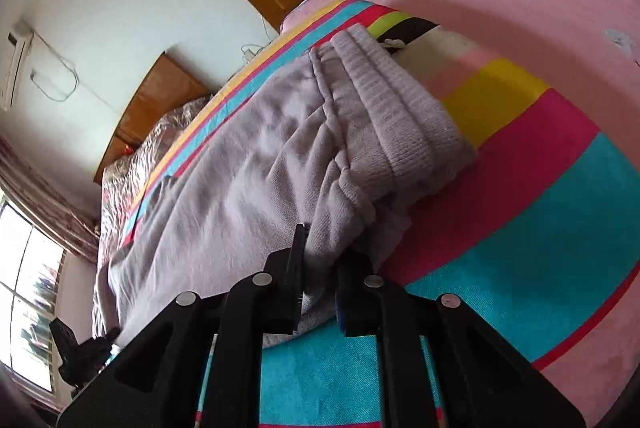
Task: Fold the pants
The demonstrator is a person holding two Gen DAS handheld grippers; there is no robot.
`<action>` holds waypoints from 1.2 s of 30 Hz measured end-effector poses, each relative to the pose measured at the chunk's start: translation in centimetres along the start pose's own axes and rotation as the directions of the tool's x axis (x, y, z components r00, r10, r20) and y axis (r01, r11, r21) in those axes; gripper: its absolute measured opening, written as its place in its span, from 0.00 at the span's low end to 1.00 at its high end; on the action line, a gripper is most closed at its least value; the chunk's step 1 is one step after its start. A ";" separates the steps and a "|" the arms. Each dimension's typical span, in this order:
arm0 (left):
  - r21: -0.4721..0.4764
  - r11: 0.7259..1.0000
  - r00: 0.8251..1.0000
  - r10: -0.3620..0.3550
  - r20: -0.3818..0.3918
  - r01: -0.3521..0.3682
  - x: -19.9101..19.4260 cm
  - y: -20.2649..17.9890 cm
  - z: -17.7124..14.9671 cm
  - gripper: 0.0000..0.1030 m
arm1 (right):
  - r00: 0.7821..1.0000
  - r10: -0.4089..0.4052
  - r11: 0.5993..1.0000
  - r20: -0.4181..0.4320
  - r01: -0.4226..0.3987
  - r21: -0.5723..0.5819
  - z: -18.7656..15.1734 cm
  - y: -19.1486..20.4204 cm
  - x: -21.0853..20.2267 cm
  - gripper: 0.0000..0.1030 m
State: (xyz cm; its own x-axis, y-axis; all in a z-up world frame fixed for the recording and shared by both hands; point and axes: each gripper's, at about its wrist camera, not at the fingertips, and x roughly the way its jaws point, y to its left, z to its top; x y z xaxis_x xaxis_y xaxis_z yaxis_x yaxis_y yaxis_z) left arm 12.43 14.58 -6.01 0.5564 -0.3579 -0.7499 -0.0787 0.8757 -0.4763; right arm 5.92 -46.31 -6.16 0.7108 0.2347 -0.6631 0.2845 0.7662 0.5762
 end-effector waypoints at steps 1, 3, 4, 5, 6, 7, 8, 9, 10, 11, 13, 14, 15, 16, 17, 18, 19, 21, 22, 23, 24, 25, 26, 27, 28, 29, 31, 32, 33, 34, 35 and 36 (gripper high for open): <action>-0.007 1.000 1.000 -0.013 0.002 0.013 -0.1 0.1 0.3 0.07 | 1.000 -0.006 1.000 -0.004 0.006 0.001 0.1 0.1 0.1 0.13; -0.010 1.000 1.000 -0.014 -0.007 0.014 0.2 0.2 0.6 0.07 | 1.000 -0.004 1.000 -0.006 0.004 0.012 0.2 0.3 0.2 0.17; -0.010 1.000 1.000 -0.009 -0.012 0.009 0.3 0.2 0.5 0.07 | 1.000 -0.003 1.000 -0.006 0.003 0.017 0.2 0.4 0.2 0.19; -0.015 1.000 1.000 -0.007 -0.015 0.007 0.5 0.3 0.3 0.07 | 1.000 -0.007 1.000 -0.008 0.007 0.020 0.2 0.4 0.2 0.21; -0.025 1.000 1.000 -0.010 -0.014 0.010 0.6 0.4 0.3 0.07 | 1.000 -0.007 1.000 -0.010 0.007 0.024 0.2 0.4 0.2 0.21; -0.034 0.999 1.000 -0.015 -0.011 0.015 0.6 0.5 0.1 0.07 | 1.000 -0.001 1.000 -0.011 0.002 0.032 0.1 0.4 0.0 0.23; -0.043 0.999 1.000 -0.019 -0.011 0.019 0.6 0.6 0.0 0.09 | 1.000 0.010 0.999 -0.011 -0.010 0.043 -0.2 0.1 -0.2 0.26; -0.048 0.999 1.000 -0.021 -0.013 0.020 0.5 0.7 -0.1 0.10 | 1.000 0.019 0.998 -0.012 -0.018 0.054 -0.3 0.1 -0.5 0.27; -0.049 0.999 1.000 -0.022 -0.015 0.022 0.6 0.7 0.0 0.10 | 1.000 0.019 0.998 -0.010 -0.018 0.062 -0.1 0.0 -0.6 0.29; -0.049 0.999 1.000 -0.024 -0.016 0.023 0.6 0.7 -0.1 0.10 | 1.000 0.013 0.998 -0.004 -0.012 0.061 0.0 0.1 -0.8 0.29; -0.043 0.999 1.000 -0.021 -0.015 0.021 0.6 0.5 0.0 0.10 | 0.998 -0.053 0.999 0.029 0.052 0.013 0.3 0.6 -1.0 0.24; -0.034 0.999 1.000 -0.016 -0.015 0.016 0.7 0.3 0.0 0.09 | 0.995 -0.093 0.995 0.035 0.094 -0.021 0.3 1.1 -1.1 0.18; -0.021 1.000 1.000 -0.009 -0.011 0.009 0.5 0.1 0.0 0.08 | 0.993 -0.108 0.993 0.053 0.110 -0.046 0.4 1.7 -1.4 0.17; -0.009 1.000 1.000 -0.002 0.002 0.002 0.1 -0.1 -0.1 0.08 | 0.991 -0.109 0.991 0.075 0.114 -0.070 0.4 2.3 -1.8 0.15; -0.001 1.000 1.000 0.003 0.011 -0.003 -0.2 -0.5 0.0 0.07 | 0.990 -0.115 0.988 0.088 0.123 -0.092 0.5 2.9 -2.1 0.15; 0.007 1.000 1.000 0.007 0.014 -0.007 -0.3 -0.7 0.1 0.07 | 0.989 -0.121 0.986 0.087 0.129 -0.101 0.5 3.0 -2.1 0.15; 0.014 1.000 1.000 0.015 0.007 -0.015 -0.3 -0.8 0.1 0.07 | 0.989 -0.130 0.986 0.073 0.136 -0.094 0.5 2.6 -1.8 0.15; 0.010 1.000 0.999 0.024 -0.025 -0.024 0.5 -0.3 0.0 0.08 | 0.987 -0.159 0.986 0.008 0.159 -0.052 0.4 0.7 -0.3 0.15; 0.000 1.000 1.000 0.015 -0.024 -0.015 0.7 -0.1 -0.1 0.10 | 0.991 -0.135 0.990 0.004 0.136 -0.035 0.1 0.3 -0.1 0.15; -0.004 1.000 1.000 0.011 -0.026 -0.011 0.7 0.0 0.0 0.10 | 0.992 -0.122 0.992 0.012 0.122 -0.022 0.0 0.2 -0.4 0.17; -0.002 1.000 1.000 0.011 -0.030 -0.011 0.6 0.0 0.1 0.10 | 0.994 -0.110 0.994 0.002 0.110 -0.018 0.0 0.5 -0.7 0.21; 0.001 1.000 0.999 0.014 -0.029 -0.014 0.5 -0.2 0.1 0.18 | 0.995 -0.103 0.995 -0.004 0.103 -0.018 -0.1 0.7 -0.9 0.30; 0.001 1.000 1.000 0.007 -0.024 -0.007 0.3 -0.2 0.1 0.27 | 0.996 -0.093 0.996 -0.009 0.093 -0.014 -0.2 1.0 -1.2 0.42; 0.000 1.000 1.000 -0.009 -0.019 0.009 0.2 -0.3 0.2 0.28 | 0.996 -0.081 0.997 -0.024 0.081 -0.009 -0.4 1.4 -1.3 0.44; 0.001 1.000 0.999 -0.026 -0.019 0.026 0.1 -0.5 0.1 0.28 | 0.997 -0.058 0.998 -0.049 0.058 -0.008 -0.8 1.7 -1.3 0.44; 0.005 0.999 0.999 -0.037 -0.021 0.037 0.0 -0.7 0.1 0.27 | 0.997 -0.038 0.999 -0.072 0.037 -0.004 -1.2 2.1 -1.2 0.44; 0.010 0.999 0.998 -0.050 -0.027 0.050 0.1 -1.2 -0.1 0.27 | 0.994 -0.008 1.000 -0.112 0.010 0.016 -2.1 2.8 -0.8 0.44; 0.009 0.998 0.998 -0.062 -0.031 0.063 0.1 -1.3 -0.2 0.27 | 0.992 0.014 1.000 -0.129 -0.012 0.020 -2.5 3.2 -0.7 0.44; 0.010 0.998 0.997 -0.068 -0.032 0.068 0.2 -1.5 -0.2 0.27 | 0.990 0.034 0.999 -0.139 -0.032 0.015 -2.9 3.6 -0.6 0.44; 0.015 0.998 0.997 -0.064 -0.031 0.064 0.3 -1.7 -0.4 0.24 | 0.989 0.042 0.999 -0.145 -0.042 0.000 -3.2 4.2 -0.3 0.44; 0.017 0.998 0.998 -0.057 -0.035 0.058 0.5 -1.8 -0.4 0.13 | 0.989 0.036 0.999 -0.144 -0.039 -0.016 -3.5 4.6 0.0 0.38; 0.013 0.999 0.998 -0.052 -0.038 0.053 0.6 -1.7 -0.4 0.08 | 0.990 0.017 0.999 -0.143 -0.021 -0.026 -3.7 4.8 0.3 0.30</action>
State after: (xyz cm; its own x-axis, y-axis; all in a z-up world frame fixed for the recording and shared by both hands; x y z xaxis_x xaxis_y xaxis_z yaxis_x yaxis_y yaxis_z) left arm 12.56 12.69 -5.88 0.5277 -0.4151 -0.7411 -0.0390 0.8597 -0.5093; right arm 5.14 -40.35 -5.30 0.6165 0.3307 -0.7146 0.2525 0.7766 0.5772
